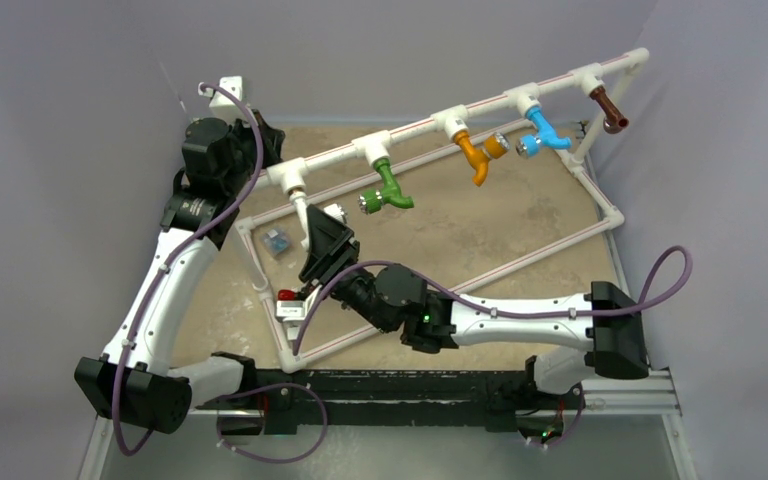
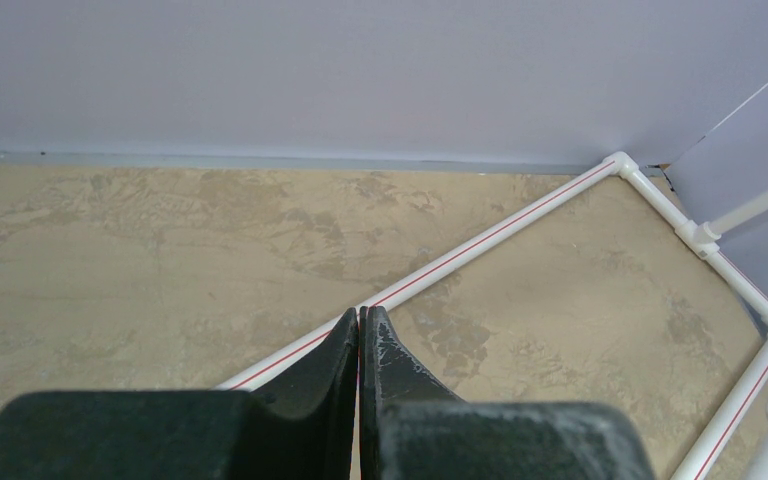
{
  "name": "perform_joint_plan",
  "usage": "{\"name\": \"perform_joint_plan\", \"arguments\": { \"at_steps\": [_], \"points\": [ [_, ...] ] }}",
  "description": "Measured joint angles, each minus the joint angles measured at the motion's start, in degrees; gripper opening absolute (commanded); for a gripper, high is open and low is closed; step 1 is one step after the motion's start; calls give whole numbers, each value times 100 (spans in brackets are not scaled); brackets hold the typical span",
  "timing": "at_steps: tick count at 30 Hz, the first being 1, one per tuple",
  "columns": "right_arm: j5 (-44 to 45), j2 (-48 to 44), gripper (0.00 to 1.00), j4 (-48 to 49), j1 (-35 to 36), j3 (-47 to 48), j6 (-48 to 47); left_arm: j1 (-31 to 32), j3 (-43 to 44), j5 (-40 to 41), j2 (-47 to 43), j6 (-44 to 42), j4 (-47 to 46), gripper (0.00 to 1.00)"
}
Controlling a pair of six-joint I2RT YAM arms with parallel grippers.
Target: Install the water faucets
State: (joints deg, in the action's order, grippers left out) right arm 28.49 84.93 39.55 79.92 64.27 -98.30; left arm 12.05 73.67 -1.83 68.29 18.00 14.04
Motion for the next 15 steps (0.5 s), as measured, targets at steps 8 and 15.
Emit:
{"name": "perform_joint_plan", "arguments": {
  "at_steps": [8, 15],
  "points": [
    [13, 85, 6, -31, -55, 2, 260, -11, 2, -11, 4, -2, -7, 0],
    [81, 120, 0, 205, -52, 13, 1073, -33, 9, -28, 22, 0, -20, 0]
  ]
}}
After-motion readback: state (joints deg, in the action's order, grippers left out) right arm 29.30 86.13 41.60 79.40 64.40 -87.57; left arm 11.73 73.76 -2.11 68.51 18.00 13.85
